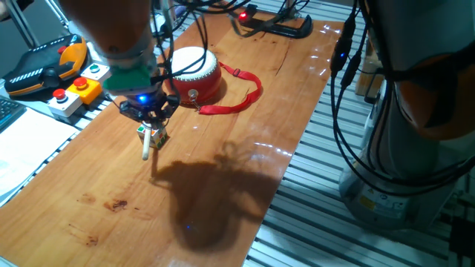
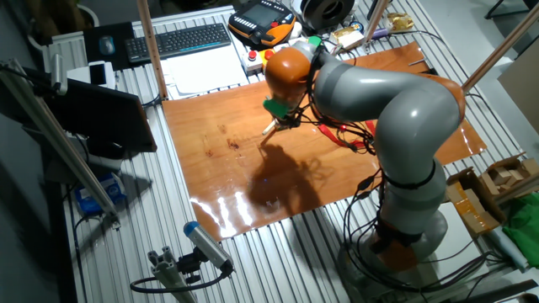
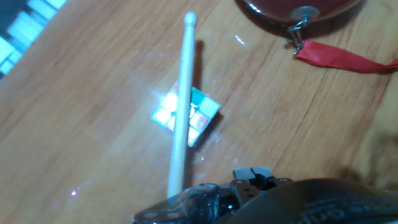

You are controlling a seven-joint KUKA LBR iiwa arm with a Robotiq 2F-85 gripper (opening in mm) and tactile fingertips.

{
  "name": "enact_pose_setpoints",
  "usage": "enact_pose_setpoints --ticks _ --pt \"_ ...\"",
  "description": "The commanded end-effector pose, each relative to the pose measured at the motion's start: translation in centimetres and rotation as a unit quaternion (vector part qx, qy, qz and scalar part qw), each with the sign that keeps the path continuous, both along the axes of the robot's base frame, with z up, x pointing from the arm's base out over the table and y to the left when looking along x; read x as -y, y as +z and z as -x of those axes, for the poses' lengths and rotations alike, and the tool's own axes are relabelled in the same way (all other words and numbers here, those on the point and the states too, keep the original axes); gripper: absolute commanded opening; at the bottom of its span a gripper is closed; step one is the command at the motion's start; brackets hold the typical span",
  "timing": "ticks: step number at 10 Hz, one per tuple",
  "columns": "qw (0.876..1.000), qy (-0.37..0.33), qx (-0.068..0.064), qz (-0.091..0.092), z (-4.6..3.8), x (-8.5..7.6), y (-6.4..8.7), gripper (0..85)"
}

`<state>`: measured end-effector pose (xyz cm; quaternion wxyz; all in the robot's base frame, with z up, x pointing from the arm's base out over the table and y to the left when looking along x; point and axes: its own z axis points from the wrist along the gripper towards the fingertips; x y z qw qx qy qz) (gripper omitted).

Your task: Play the drum

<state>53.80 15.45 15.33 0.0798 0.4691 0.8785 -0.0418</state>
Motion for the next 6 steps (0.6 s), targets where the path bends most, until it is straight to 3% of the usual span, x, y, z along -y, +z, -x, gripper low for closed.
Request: enact_pose_setpoints --ticks 1,5,6 --pt "1.000 -0.003 0.000 -0.005 -0.05 -0.05 -0.06 0.7" --pt "1.000 -0.026 0.006 -0.002 -0.73 -0.65 -0.79 0.7" --pt "0.999 -0.037 0.012 0.004 -1.01 -0.92 -0.97 0.7"
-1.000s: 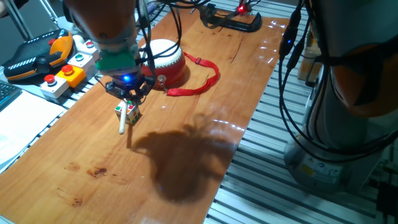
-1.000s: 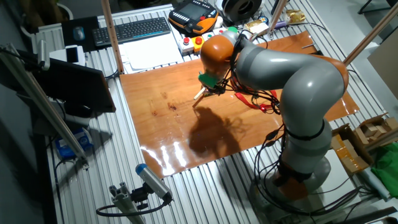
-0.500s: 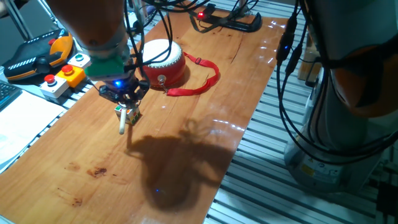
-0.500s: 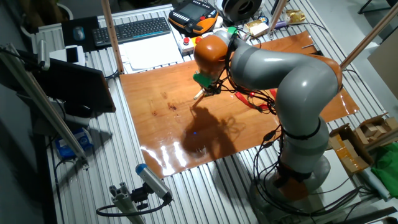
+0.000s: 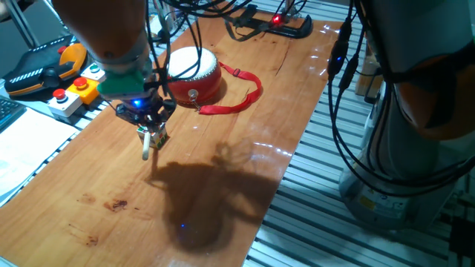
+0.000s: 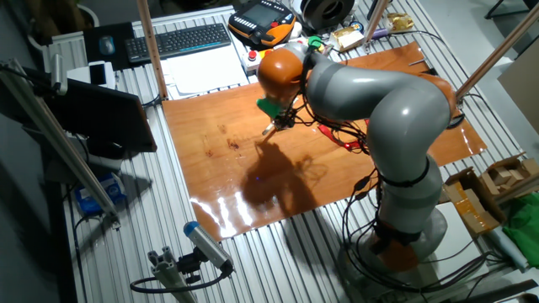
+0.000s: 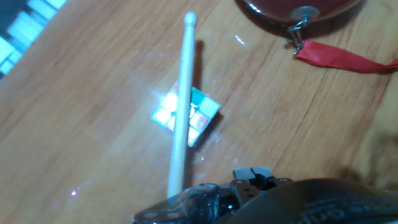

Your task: Play the drum

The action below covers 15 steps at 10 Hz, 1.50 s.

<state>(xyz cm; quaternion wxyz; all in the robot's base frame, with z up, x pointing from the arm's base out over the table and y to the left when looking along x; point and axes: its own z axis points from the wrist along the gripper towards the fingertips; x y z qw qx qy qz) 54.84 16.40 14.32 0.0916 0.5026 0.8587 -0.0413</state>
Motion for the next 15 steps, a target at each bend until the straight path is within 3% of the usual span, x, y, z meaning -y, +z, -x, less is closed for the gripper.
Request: enact_pose_setpoints --ticks 1,3,4,6,8,11,15 --pt "1.000 -0.003 0.005 0.000 -0.14 -0.1 -0.1 0.7" --pt "1.000 0.007 0.020 -0.004 -0.27 -0.2 -0.3 1.0" --pt "0.999 0.008 0.034 -0.007 -0.32 -0.2 -0.4 6.3" --pt "0.999 0.009 0.042 0.007 -0.42 -0.4 -0.6 28.7" --pt "0.999 0.002 0.047 0.017 -0.58 -0.5 -0.9 41.3" --pt "0.997 -0.015 0.060 0.037 -0.93 -0.8 -1.7 43.7" --pt "0.997 -0.013 0.061 0.043 -1.46 -0.8 -2.5 45.0"
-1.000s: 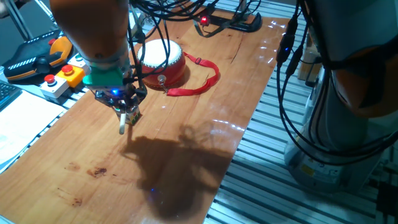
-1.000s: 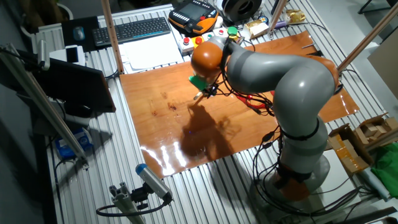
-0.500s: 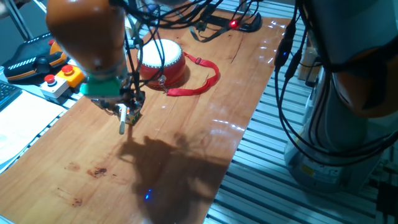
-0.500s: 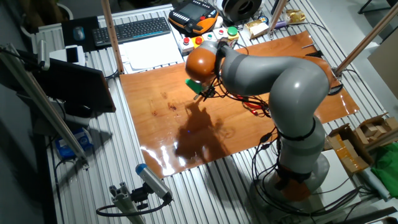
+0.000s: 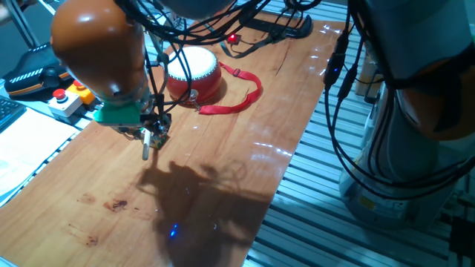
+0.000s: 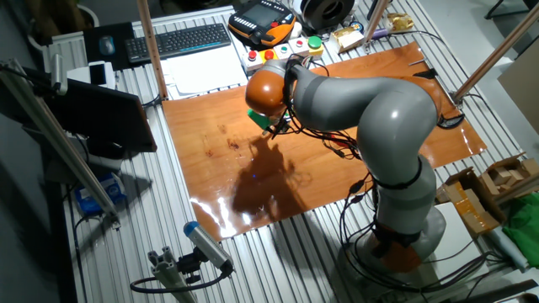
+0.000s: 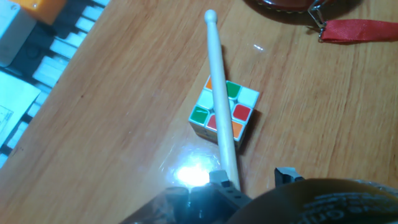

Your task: Play the drum

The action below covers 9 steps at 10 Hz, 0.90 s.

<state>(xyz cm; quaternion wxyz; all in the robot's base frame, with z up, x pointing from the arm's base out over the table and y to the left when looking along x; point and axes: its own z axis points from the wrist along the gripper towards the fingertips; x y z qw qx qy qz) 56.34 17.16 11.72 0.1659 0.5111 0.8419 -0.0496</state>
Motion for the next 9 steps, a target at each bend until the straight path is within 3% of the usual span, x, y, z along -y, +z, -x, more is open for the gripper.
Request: enact_pose_setpoints --ticks 1,3,9 --pt "1.000 0.001 0.001 0.005 -0.12 0.0 -0.2 45.3" --pt "1.000 0.005 0.002 0.017 -0.40 0.0 -0.7 46.0" --pt "0.999 -0.029 -0.007 0.020 -0.78 0.2 -1.7 47.7"
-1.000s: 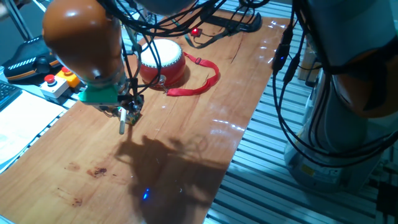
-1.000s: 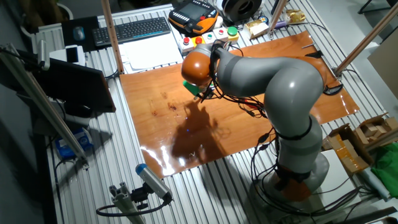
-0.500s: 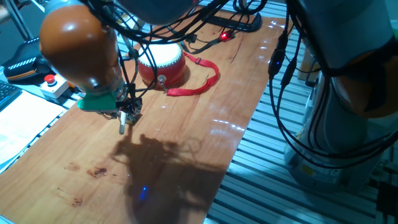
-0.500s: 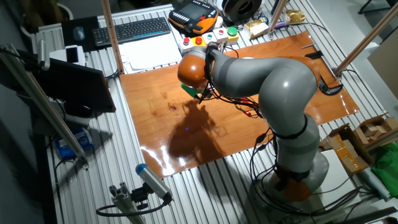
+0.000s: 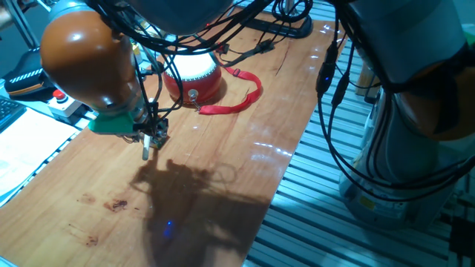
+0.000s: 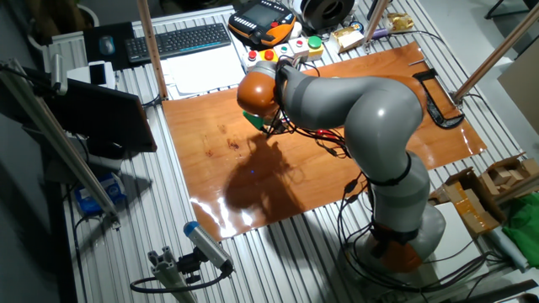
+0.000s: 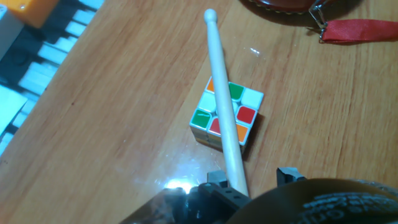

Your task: Play the drum

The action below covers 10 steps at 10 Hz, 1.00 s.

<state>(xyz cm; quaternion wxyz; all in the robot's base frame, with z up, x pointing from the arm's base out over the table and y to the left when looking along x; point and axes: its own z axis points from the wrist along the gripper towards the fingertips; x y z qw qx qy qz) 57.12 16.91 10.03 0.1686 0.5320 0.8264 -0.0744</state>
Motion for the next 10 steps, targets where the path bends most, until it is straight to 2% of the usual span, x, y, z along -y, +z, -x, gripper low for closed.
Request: enact_pose_setpoints --ticks 1,10 --pt "1.000 -0.003 0.001 0.000 -0.06 0.0 -0.1 48.0" --pt "1.000 -0.029 0.009 -0.001 -0.40 0.4 -1.4 48.7"
